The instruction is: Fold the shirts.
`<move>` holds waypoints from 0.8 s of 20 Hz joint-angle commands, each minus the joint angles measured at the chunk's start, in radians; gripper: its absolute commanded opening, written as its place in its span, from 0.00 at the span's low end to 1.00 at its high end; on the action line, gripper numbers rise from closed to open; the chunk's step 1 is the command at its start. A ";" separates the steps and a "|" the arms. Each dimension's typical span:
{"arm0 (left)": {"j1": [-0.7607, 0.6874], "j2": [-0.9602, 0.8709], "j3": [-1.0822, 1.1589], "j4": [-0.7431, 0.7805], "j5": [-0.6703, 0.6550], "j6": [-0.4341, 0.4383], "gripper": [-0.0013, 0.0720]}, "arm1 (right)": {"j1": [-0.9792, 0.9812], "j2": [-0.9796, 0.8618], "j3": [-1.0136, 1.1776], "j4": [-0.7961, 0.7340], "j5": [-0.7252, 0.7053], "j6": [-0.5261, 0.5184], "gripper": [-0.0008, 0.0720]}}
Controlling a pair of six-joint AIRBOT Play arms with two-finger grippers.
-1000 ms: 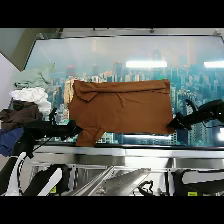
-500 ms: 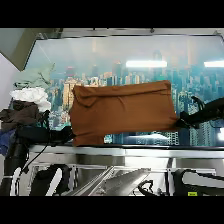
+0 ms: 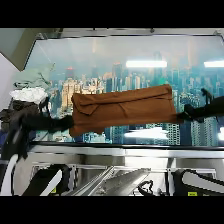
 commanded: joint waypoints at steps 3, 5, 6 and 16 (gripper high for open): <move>-0.027 -0.464 0.405 0.010 -0.085 0.051 0.04 | 0.139 -0.103 0.252 0.085 0.224 -0.043 0.03; -0.048 -0.604 0.527 0.036 -0.098 0.051 0.04 | 0.189 -0.182 0.344 0.005 0.275 0.013 0.03; -0.055 -0.656 0.573 0.040 -0.106 0.048 0.04 | 0.209 -0.219 0.375 -0.055 0.283 0.051 0.03; -0.099 -0.877 0.752 0.192 -0.068 -0.032 0.04 | 0.298 -0.374 0.438 -0.183 0.449 0.084 0.03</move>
